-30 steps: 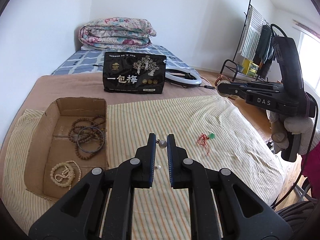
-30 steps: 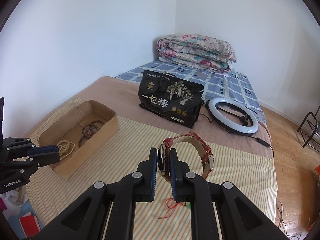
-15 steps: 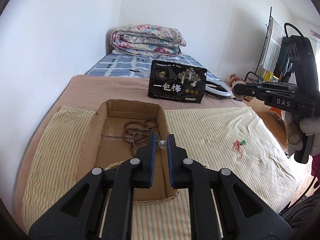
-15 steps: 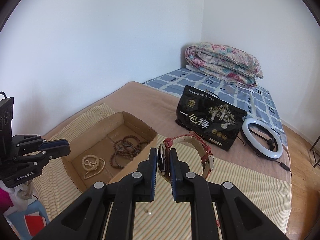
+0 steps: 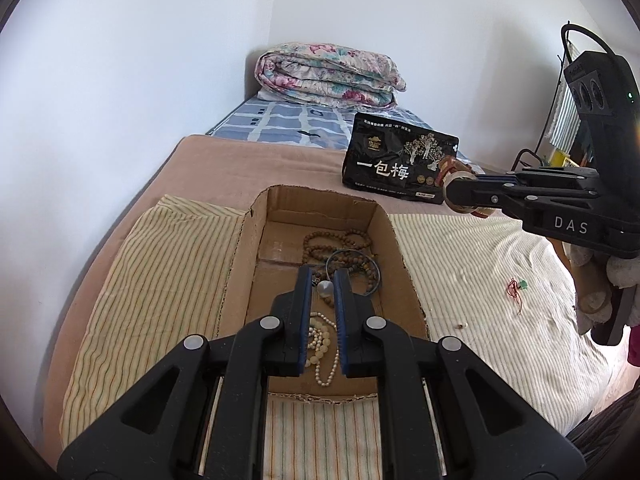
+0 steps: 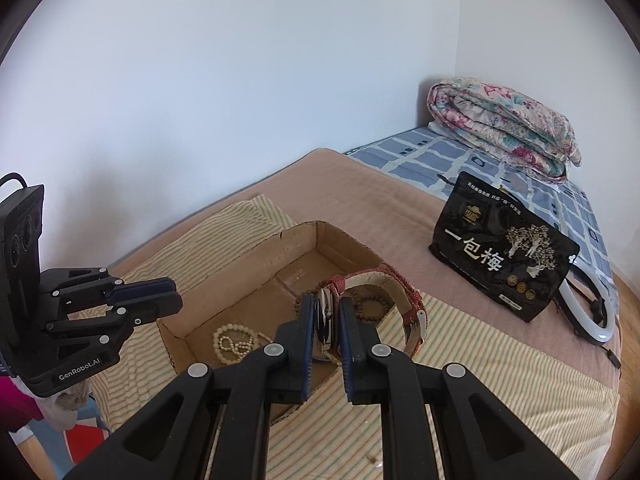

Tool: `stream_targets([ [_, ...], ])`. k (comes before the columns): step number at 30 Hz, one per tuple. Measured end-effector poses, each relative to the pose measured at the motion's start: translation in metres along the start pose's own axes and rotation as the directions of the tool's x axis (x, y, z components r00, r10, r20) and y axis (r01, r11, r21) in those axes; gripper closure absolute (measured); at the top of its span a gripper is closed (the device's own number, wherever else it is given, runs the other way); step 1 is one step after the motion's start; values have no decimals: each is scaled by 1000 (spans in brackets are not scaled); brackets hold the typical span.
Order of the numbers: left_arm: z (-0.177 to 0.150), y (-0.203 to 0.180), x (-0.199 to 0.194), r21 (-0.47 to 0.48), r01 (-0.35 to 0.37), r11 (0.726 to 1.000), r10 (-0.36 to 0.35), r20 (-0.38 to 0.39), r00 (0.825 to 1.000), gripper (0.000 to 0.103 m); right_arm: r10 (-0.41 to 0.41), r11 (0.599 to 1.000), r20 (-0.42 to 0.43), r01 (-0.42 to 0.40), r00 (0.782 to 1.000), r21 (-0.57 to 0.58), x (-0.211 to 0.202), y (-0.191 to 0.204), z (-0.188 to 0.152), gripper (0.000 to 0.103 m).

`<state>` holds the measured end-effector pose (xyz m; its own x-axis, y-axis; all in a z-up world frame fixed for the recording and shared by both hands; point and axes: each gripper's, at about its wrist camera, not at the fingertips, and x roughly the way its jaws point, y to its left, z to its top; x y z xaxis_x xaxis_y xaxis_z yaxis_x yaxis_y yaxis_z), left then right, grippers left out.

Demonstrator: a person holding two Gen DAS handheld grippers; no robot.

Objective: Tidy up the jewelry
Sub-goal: 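Carry the pearl with left tool while right carries the watch over the box, then open left tool to drop the pearl while right tool releases the watch into the box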

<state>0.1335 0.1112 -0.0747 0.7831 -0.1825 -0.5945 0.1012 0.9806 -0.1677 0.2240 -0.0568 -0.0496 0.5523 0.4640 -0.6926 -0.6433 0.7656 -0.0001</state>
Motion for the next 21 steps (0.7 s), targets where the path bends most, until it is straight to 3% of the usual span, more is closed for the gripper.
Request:
stream_targets([
  [21,-10,9,22,-12,-6,1000,5,-53,999,94,89,995,-70,-86,994,45,48,17,-9,91],
])
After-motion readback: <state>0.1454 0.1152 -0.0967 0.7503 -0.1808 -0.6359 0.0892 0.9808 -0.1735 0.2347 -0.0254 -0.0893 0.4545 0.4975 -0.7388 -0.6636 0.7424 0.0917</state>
